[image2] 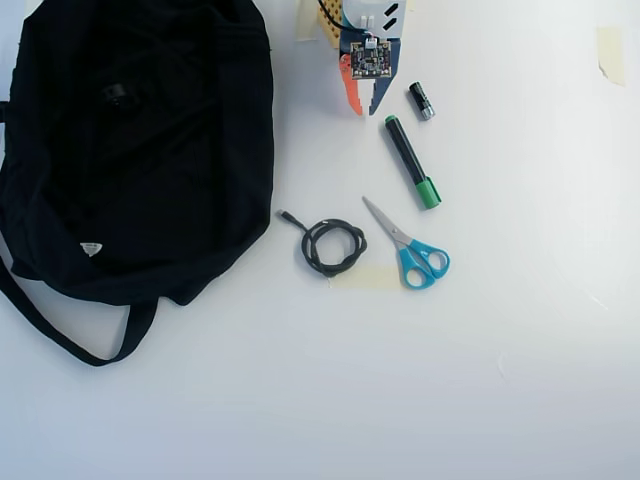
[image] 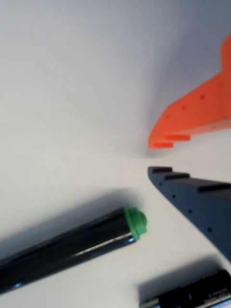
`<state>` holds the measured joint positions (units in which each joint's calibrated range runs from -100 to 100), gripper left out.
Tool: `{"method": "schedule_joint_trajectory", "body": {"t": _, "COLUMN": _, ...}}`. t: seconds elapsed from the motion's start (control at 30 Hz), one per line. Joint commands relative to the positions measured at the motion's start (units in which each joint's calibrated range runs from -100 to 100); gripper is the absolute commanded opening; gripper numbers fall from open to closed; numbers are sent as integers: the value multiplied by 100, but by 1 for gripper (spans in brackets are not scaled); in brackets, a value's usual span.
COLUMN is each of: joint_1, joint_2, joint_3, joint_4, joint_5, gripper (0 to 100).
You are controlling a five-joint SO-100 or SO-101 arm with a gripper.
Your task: Put the bike light into the black bag
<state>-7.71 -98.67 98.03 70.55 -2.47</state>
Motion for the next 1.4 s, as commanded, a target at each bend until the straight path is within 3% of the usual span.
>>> {"method": "schedule_joint_trajectory", "body": {"t": 0.0, "joint_1": -44, "joint_2": -75, "joint_3": 125, "joint_4": 232, "joint_5": 68, "gripper": 5}}
{"method": "schedule_joint_trajectory", "body": {"t": 1.37, "joint_1": 1, "joint_2": -58, "joint_3": 125, "joint_4": 215, "joint_5": 68, "gripper": 5}}
